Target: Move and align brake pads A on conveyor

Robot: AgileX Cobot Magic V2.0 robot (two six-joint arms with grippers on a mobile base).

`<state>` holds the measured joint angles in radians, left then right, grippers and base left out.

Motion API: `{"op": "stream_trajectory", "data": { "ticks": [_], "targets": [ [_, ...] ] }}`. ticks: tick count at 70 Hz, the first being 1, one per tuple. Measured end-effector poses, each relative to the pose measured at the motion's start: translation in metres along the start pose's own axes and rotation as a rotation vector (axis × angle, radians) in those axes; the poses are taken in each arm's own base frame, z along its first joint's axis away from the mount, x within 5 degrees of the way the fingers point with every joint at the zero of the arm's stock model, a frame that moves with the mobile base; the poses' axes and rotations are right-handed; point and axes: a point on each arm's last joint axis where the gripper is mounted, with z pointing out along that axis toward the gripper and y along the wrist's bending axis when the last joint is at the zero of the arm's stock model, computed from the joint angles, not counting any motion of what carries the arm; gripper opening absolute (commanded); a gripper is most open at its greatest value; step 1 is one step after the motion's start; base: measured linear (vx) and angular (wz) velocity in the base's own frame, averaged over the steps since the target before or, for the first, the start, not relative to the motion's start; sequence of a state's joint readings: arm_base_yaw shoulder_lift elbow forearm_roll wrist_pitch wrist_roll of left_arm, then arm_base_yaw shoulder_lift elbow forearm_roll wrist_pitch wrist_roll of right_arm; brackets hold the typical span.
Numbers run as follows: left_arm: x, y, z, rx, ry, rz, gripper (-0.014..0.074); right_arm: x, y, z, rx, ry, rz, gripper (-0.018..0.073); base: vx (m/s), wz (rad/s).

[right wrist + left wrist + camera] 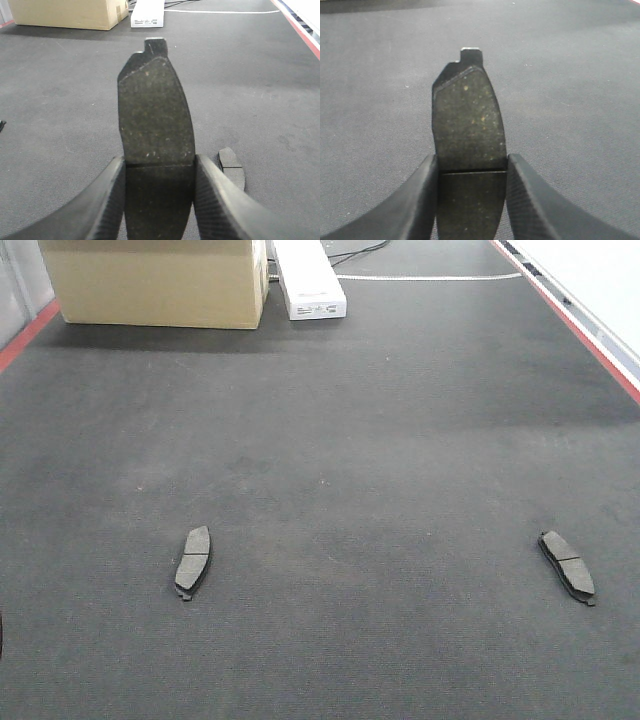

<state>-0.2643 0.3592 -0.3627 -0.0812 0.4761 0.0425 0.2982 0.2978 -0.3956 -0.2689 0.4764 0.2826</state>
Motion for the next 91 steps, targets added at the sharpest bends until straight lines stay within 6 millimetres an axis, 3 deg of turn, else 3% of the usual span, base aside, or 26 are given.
{"op": "stream_trajectory", "data": {
  "ticks": [78,84,91],
  "targets": [
    [0.0,0.0,0.0,0.002,0.001,-0.007,-0.0006,0.0,0.0,0.0,0.0,0.0,0.0,0.0003,0.0,0.0],
    [-0.005,0.0,0.003,0.001,0.006,-0.007,-0.0006,0.0,0.0,0.0,0.0,0.0,0.0,0.0003,0.0,0.0],
    [-0.026,-0.001,0.008,0.001,0.013,-0.018,-0.0006,0.0,0.0,0.0,0.0,0.0,0.0,0.0003,0.0,0.0]
  ]
}}
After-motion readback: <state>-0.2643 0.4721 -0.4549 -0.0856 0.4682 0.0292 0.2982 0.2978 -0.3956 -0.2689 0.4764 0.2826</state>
